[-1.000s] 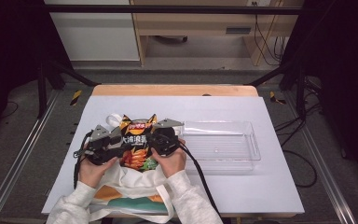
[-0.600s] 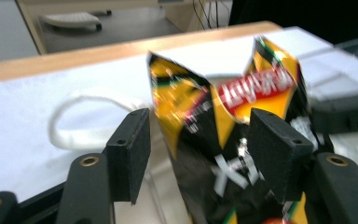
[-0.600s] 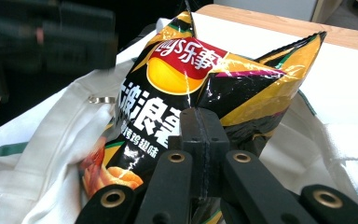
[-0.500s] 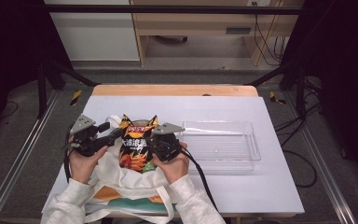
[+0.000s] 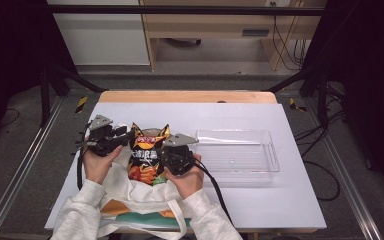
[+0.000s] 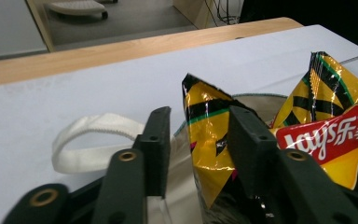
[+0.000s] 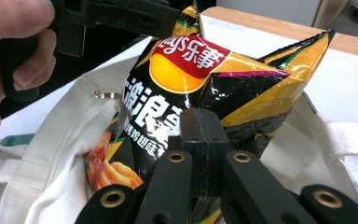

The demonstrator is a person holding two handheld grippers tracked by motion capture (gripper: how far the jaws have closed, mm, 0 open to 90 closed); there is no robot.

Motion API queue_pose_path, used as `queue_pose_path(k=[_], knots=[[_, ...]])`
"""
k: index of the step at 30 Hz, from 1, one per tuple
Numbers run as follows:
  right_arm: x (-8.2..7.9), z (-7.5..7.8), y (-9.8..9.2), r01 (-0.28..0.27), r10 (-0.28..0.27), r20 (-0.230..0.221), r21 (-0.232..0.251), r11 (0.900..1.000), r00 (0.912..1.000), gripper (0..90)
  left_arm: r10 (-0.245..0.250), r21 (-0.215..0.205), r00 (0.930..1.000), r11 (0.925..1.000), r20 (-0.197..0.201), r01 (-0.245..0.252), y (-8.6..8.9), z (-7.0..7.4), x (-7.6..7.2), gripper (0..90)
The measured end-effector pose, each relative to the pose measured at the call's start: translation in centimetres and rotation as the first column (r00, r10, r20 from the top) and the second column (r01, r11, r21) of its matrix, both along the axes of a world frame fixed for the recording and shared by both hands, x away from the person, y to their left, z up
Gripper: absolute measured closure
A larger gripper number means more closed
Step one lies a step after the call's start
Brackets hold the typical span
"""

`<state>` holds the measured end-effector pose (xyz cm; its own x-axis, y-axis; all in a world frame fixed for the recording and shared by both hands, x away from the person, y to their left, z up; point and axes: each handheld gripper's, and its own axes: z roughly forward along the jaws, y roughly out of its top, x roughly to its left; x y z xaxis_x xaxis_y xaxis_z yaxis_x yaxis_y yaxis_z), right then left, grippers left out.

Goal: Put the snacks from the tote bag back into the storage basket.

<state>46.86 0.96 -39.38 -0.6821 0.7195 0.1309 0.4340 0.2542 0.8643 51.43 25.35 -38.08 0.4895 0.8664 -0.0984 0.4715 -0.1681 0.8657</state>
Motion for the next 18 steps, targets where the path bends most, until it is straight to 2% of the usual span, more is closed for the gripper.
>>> queue_pose_path(k=[5,7,8,12,13,18], knots=[[0.01,-0.06,0.01,0.001,-0.001,0.002,-0.002,1.000,1.0000,90.0,-0.012,-0.023,0.9992,0.9997,-0.037,0.011,0.51,-0.55,0.14,70.1],[0.02,-0.07,0.03,0.000,0.000,0.002,-0.001,1.000,1.0000,90.0,-0.016,-0.021,0.9990,0.9997,-0.041,0.015,0.52,-0.61,0.17,72.2],[0.01,-0.07,0.03,-0.001,0.001,0.004,-0.001,1.000,1.0000,90.0,-0.027,-0.023,0.9986,0.9994,-0.046,0.026,0.46,-0.70,0.17,77.1],[0.03,-0.07,0.01,0.001,-0.001,0.004,-0.002,1.000,1.0000,90.0,-0.029,-0.016,0.9986,0.9995,-0.044,0.028,0.34,-0.71,0.10,84.1],[0.01,-0.06,0.01,0.002,-0.002,-0.003,0.000,1.000,1.0000,90.0,-0.027,-0.013,0.9986,0.9996,-0.045,0.027,0.37,-0.67,0.04,89.4],[0.05,-0.06,0.00,-0.004,0.004,0.003,0.005,1.000,1.0000,90.0,-0.027,-0.016,0.9991,0.9995,-0.031,0.027,0.53,-0.69,-0.31,90.0]])
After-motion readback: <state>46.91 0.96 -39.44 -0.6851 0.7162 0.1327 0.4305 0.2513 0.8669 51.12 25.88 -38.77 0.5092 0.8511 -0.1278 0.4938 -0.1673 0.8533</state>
